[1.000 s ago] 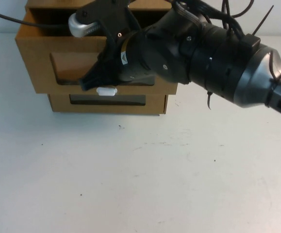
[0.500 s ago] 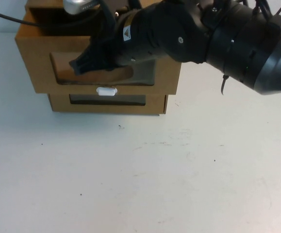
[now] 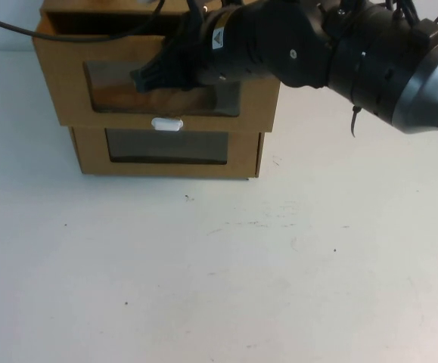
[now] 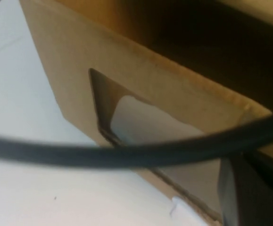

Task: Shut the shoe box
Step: Close the shoe box with your right arm

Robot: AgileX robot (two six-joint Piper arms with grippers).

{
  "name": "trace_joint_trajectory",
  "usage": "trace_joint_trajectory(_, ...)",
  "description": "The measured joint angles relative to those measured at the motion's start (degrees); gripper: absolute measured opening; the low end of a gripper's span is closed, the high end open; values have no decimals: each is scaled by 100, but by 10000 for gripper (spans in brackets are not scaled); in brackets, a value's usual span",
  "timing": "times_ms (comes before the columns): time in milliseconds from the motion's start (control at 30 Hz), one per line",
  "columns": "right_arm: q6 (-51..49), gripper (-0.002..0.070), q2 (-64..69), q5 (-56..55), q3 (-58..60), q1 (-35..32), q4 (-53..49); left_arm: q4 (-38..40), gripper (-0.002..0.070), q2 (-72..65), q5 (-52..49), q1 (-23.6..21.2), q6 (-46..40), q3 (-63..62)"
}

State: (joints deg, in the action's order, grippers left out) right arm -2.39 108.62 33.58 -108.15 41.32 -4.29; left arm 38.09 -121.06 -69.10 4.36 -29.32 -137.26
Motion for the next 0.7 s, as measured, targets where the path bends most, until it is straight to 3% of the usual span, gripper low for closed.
trace_joint_trajectory(700, 24, -13, 354, -1051, 0, -450, 356, 0, -5, 0, 0, 0, 0, 0)
